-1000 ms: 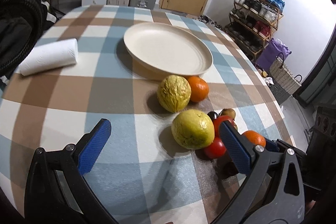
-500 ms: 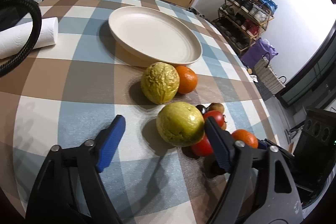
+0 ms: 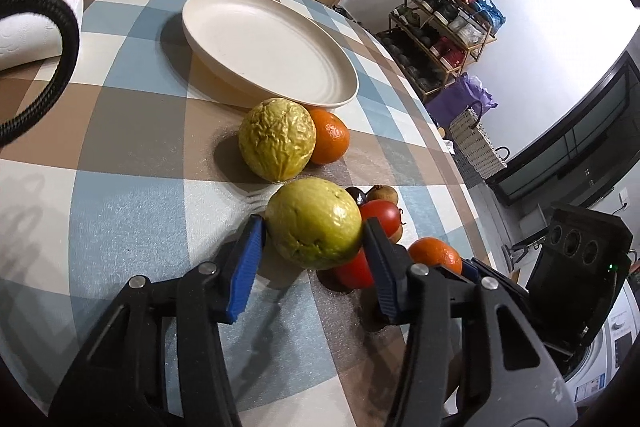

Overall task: Organize fruits
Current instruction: 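Close the left gripper on the smooth green-yellow citrus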

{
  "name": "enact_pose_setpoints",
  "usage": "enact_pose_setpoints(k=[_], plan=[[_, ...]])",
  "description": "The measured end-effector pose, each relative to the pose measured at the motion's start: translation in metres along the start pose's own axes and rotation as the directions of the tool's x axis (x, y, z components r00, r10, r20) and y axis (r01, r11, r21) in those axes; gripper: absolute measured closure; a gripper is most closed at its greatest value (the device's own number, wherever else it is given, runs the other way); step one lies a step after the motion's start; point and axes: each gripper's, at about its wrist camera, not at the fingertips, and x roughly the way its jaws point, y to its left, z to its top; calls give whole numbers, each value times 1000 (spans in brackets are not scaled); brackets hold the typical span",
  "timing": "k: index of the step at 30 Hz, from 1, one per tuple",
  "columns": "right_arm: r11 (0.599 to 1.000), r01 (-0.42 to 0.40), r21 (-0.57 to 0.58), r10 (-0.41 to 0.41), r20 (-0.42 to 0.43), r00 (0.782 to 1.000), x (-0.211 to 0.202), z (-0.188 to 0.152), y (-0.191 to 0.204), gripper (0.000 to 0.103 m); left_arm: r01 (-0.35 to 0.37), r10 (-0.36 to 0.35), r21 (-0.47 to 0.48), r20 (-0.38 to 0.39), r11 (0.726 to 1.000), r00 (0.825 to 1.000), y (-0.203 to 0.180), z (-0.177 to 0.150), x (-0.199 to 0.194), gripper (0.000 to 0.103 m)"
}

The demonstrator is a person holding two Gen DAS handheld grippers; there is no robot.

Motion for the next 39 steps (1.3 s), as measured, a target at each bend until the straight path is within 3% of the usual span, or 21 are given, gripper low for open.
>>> enact_pose_setpoints(k=[8, 15, 20, 22, 26, 29, 31, 33, 36, 39], plan=[[1000, 6, -7, -5, 13, 1000, -3, 0, 2, 61, 20, -20, 6, 43, 1000, 999, 1, 1, -18, 56], [1000, 17, -7, -17, 79, 997, -15, 8, 2, 61, 57, -59, 25, 86, 998, 995, -4, 14, -38, 59], [1000, 25, 1, -25, 81, 996, -13, 16, -1, 61, 59, -61, 26, 76, 998, 995, 0, 19, -35, 61], [1000, 22, 7, -23, 77, 997, -12, 15, -3, 61, 68, -69, 5, 56, 998, 996, 7, 15, -30, 79], [1000, 20, 8, -21, 65, 998, -9, 14, -4, 61, 50, -50, 4, 31, 999, 998, 10, 9, -23, 78], [1000, 18, 12, -19, 63, 998, -7, 14, -6, 61, 47, -47, -3, 21, 999, 999, 9, 8, -17, 71], [1000, 16, 11, -16, 62, 998, -7, 14, -5, 61, 11, -11, -1, 21, 1000, 1000, 8, 9, -14, 55], [1000, 11, 8, -12, 61, 998, -7, 14, -6, 61, 22, -21, -21, 12, 1000, 1000, 11, 10, -10, 54], [1000, 5, 8, -6, 60, 998, -7, 13, -6, 61, 14, -14, -29, -10, 1000, 1000, 12, 11, -2, 42], [1000, 0, 8, 0, 62, 998, -7, 12, -6, 61, 28, -29, -42, -24, 999, 999, 12, 12, 8, 38]])
